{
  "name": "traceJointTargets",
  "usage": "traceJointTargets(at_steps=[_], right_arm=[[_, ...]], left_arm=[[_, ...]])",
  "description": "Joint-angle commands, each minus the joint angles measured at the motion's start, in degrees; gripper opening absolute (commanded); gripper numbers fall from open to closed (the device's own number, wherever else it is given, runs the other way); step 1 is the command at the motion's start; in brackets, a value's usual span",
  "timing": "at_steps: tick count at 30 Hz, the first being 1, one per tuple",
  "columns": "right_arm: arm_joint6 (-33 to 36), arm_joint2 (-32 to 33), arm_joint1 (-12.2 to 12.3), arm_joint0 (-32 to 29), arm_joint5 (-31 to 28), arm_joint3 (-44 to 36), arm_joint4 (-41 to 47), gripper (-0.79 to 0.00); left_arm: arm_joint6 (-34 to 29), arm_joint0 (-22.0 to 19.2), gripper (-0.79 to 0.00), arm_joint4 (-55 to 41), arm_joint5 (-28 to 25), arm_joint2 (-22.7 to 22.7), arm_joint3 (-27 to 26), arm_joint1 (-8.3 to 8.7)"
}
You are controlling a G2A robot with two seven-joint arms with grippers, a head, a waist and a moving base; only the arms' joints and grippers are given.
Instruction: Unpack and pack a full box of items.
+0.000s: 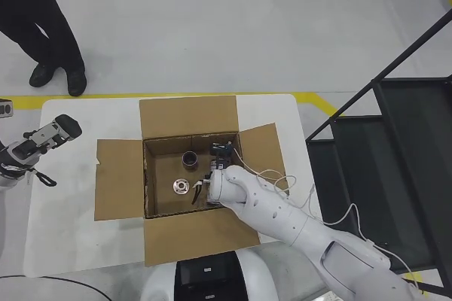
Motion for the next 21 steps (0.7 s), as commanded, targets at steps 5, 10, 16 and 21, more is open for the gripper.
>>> traceJointTargets(at_steps=[5, 10, 16, 21], right_arm=[[-0.3, 1.1, 0.2, -1.3, -0.4, -4.1, -0.9, -0.785], [-0.3, 3.1, 1.5, -4.1, -1.4, -11.7, -3.8, -0.785], [-0.2, 7.8, 3.9, -9.4, -5.6, -23.5, -7.6, -0.785], [-1.5, 13.8, 5.9, -15.5, -16.0, -32.9, -6.5, -0.785]], left_arm=[[0.0, 0.0, 0.000, 0.0, 0.0, 0.0, 0.0, 0.00], [0.0, 0.0, 0.000, 0.0, 0.0, 0.0, 0.0, 0.00], [0.0, 0.0, 0.000, 0.0, 0.0, 0.0, 0.0, 0.00], [0.0, 0.0, 0.000, 0.0, 0.0, 0.0, 0.0, 0.00]])
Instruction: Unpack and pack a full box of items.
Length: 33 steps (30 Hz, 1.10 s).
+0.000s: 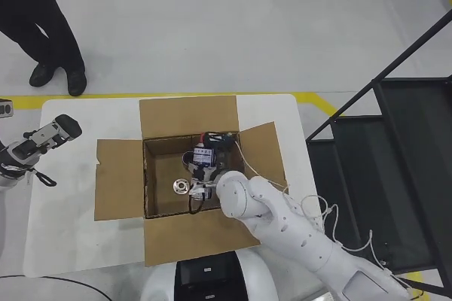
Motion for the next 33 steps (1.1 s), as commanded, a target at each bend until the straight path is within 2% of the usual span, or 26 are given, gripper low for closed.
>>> traceJointTargets(at_steps=[1, 7, 11, 17, 22, 26, 33], right_arm=[[-0.8, 2.8, 0.7, -2.5, -5.8, -3.2, 1.6, -0.785], [-5.7, 11.4, 2.5, -10.2, -21.9, -9.3, 6.9, -0.785], [-8.7, 18.1, 3.5, -15.5, -30.7, -12.9, 12.0, -0.785], [-8.8, 28.0, 5.0, -23.4, -41.7, -16.9, 19.9, -0.785], [-10.4, 34.4, 5.6, -28.1, -49.1, -17.5, 27.9, -0.785], [-9.1, 35.9, 5.8, -29.3, -53.7, -16.0, 34.1, -0.785], [-9.1, 35.9, 5.8, -29.3, -53.7, -16.0, 34.1, -0.785]], left_arm=[[0.0, 0.0, 0.000, 0.0, 0.0, 0.0, 0.0, 0.00], [0.0, 0.0, 0.000, 0.0, 0.0, 0.0, 0.0, 0.00], [0.0, 0.0, 0.000, 0.0, 0.0, 0.0, 0.0, 0.00], [0.0, 0.0, 0.000, 0.0, 0.0, 0.0, 0.0, 0.00], [0.0, 0.0, 0.000, 0.0, 0.0, 0.0, 0.0, 0.00], [0.0, 0.0, 0.000, 0.0, 0.0, 0.0, 0.0, 0.00], [0.0, 0.0, 0.000, 0.0, 0.0, 0.0, 0.0, 0.00]])
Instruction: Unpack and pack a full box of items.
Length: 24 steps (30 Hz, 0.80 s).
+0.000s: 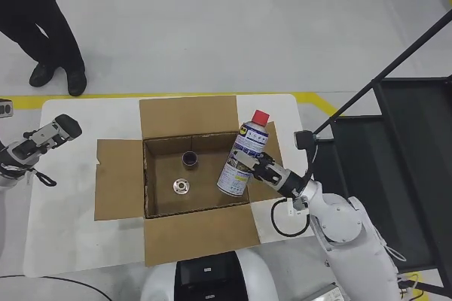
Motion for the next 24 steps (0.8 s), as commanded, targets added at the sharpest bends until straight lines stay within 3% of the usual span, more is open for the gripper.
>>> traceJointTargets(at_steps=[1, 13, 19, 24], right_arm=[[0.0, 0.0, 0.0, 0.0, 0.0, 0.0, 0.0, -0.785], [-1.1, 0.6, 0.0, 0.2, -0.1, -0.1, 0.3, -0.785], [-7.1, 8.5, 0.3, -1.3, -4.6, 0.9, 4.3, -0.785], [-16.2, 16.1, 0.3, -3.5, -6.7, 4.1, 5.0, -0.785]], left_arm=[[0.0, 0.0, 0.000, 0.0, 0.0, 0.0, 0.0, 0.00], [0.0, 0.0, 0.000, 0.0, 0.0, 0.0, 0.0, 0.00], [0.0, 0.0, 0.000, 0.0, 0.0, 0.0, 0.0, 0.00], [0.0, 0.0, 0.000, 0.0, 0.0, 0.0, 0.0, 0.00]])
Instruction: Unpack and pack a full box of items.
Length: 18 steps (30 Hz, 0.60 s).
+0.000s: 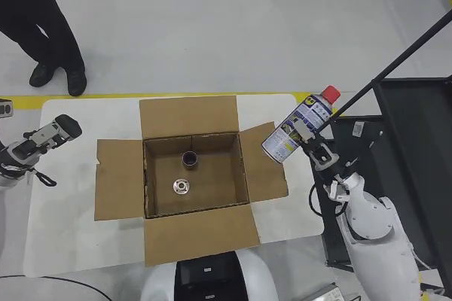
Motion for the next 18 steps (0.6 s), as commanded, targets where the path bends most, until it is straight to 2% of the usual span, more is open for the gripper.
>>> traceJointTargets(at_steps=[1, 7, 12, 18], right_arm=[[-4.5, 2.4, -0.1, -0.6, 0.1, 2.0, -0.6, -0.785], [-13.7, 5.4, -0.5, -2.2, 0.7, 7.2, -4.0, -0.785], [-17.1, 4.5, -0.8, -2.5, 1.6, 11.4, -9.0, -0.785], [-19.4, 3.5, -1.1, -1.5, 1.8, 14.8, -9.7, -0.785]], left_arm=[[0.0, 0.0, 0.000, 0.0, 0.0, 0.0, 0.0, 0.00], [0.0, 0.0, 0.000, 0.0, 0.0, 0.0, 0.0, 0.00], [0.0, 0.0, 0.000, 0.0, 0.0, 0.0, 0.0, 0.00], [0.0, 0.0, 0.000, 0.0, 0.0, 0.0, 0.0, 0.00]])
